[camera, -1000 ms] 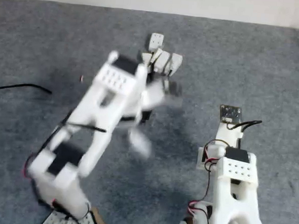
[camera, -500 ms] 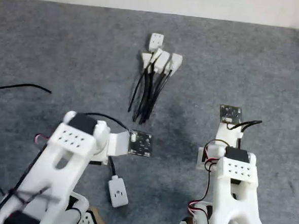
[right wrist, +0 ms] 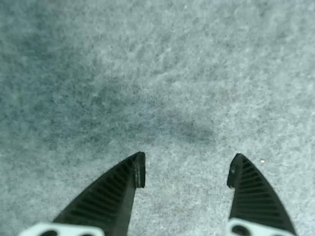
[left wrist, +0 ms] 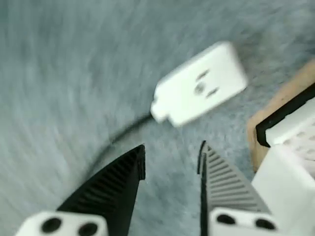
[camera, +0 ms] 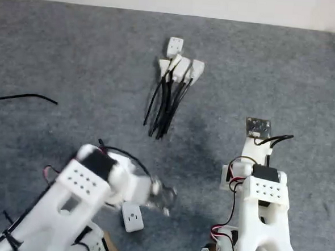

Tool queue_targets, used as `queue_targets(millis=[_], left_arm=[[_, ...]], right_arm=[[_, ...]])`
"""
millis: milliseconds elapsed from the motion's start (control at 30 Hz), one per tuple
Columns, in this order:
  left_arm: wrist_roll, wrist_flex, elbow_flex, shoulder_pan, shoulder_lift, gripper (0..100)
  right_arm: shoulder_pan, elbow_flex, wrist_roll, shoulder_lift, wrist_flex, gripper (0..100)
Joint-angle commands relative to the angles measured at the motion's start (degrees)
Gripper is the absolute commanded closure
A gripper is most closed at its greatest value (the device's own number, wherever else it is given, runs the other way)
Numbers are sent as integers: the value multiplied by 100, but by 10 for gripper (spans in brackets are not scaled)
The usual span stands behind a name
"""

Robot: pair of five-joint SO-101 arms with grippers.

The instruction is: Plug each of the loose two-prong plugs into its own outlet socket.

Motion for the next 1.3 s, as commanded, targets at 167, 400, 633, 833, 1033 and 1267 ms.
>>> queue_targets(millis=[167, 400, 633, 833, 1033, 1267], left_arm=[[-273, -404, 189, 2176, -268, 747], [-580, -1512, 1385, 2255, -268, 748], [-598, -2031, 1763, 1736, -268, 751], [-1240, -2057, 1587, 1200, -268, 784], [-1626, -1653, 875, 796, -259, 789], [-1811, -1486, -66, 303, 374, 790]], right_arm=[[-66, -40, 79, 4, -40, 727], [-66, -48, 79, 4, -40, 727], [-66, -48, 79, 4, -40, 727], [-66, -48, 79, 4, -40, 727], [-66, -48, 79, 4, -40, 727], [-66, -48, 79, 4, -40, 727]])
